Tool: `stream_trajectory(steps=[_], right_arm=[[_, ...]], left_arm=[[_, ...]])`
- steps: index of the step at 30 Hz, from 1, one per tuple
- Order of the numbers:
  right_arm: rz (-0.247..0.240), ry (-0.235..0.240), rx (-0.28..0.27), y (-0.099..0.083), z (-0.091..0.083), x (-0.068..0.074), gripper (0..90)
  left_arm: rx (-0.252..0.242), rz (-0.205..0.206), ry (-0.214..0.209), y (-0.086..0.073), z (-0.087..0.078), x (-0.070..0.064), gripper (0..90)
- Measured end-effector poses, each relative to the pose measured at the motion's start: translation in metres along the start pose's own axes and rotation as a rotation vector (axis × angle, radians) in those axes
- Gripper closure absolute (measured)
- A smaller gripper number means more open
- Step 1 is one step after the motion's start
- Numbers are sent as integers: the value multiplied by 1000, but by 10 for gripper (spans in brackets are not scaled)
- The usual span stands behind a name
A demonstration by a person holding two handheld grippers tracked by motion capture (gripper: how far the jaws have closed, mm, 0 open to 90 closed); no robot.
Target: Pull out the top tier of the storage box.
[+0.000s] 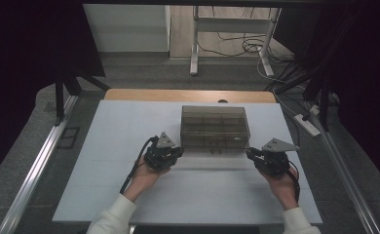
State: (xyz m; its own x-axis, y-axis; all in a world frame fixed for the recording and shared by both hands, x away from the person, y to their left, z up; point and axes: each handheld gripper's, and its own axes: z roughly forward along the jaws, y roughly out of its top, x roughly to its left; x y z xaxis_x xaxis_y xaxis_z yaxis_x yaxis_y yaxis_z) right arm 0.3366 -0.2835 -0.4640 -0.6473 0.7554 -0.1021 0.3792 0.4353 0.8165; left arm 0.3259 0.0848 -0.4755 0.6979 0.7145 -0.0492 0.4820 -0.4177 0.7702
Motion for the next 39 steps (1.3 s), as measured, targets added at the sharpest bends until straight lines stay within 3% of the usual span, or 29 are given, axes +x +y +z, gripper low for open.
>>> stream_trajectory(steps=[39], right_arm=[[-15,1,11,-5,-7,8,753]], left_arm=[[10,18,-6,-6,-4,-7,808]])
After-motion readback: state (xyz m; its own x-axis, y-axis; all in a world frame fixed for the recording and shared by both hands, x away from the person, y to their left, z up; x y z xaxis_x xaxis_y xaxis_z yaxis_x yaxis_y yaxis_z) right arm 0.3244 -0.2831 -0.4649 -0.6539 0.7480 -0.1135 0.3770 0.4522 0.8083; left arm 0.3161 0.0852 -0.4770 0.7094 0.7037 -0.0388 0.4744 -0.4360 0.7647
